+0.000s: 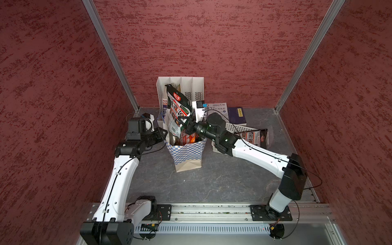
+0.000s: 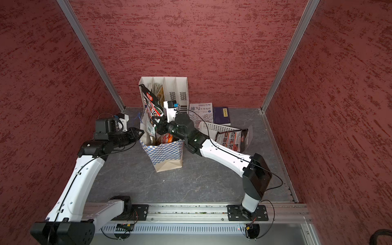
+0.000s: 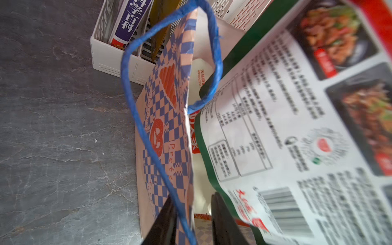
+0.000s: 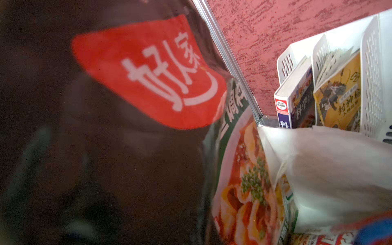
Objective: Place the condiment packets inside the bag
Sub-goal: Place the condiment packet in the paper bag.
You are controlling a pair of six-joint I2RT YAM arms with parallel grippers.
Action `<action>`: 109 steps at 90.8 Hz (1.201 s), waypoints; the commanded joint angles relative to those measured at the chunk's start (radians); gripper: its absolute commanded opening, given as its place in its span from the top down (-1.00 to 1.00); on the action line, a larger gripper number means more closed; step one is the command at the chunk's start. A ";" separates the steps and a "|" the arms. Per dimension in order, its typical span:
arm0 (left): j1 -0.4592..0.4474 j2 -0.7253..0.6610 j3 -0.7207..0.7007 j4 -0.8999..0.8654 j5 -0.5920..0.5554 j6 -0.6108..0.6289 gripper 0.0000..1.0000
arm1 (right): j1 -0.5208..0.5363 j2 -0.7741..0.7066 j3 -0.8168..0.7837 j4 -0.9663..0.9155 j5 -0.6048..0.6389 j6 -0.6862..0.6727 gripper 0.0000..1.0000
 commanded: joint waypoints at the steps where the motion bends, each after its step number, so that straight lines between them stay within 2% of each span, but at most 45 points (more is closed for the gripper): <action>1: 0.014 -0.010 -0.020 0.033 0.025 0.015 0.67 | 0.010 -0.074 0.017 0.065 0.052 -0.047 1.00; 18: 0.016 0.019 -0.021 0.087 0.096 0.005 0.99 | 0.010 -0.197 -0.025 -0.056 0.233 -0.179 1.00; 29: 0.011 0.032 -0.019 0.166 0.215 -0.018 1.00 | 0.010 -0.281 -0.061 -0.082 0.305 -0.248 1.00; 40: -0.021 0.044 0.011 0.246 0.303 -0.060 1.00 | 0.010 -0.339 -0.087 -0.052 0.292 -0.299 1.00; 56: -0.169 0.134 0.055 0.354 0.307 -0.132 1.00 | 0.010 -0.384 -0.095 -0.026 0.287 -0.320 1.00; 71: -0.290 0.263 0.167 0.329 0.266 -0.116 1.00 | 0.003 -0.405 -0.129 -0.017 0.311 -0.290 1.00; 91: -0.297 0.244 0.180 0.303 0.159 -0.098 1.00 | -0.040 -0.415 -0.189 -0.005 0.309 -0.206 1.00; 109: -0.286 0.213 0.144 0.262 0.129 -0.078 1.00 | -0.101 -0.408 -0.222 -0.005 0.275 -0.141 1.00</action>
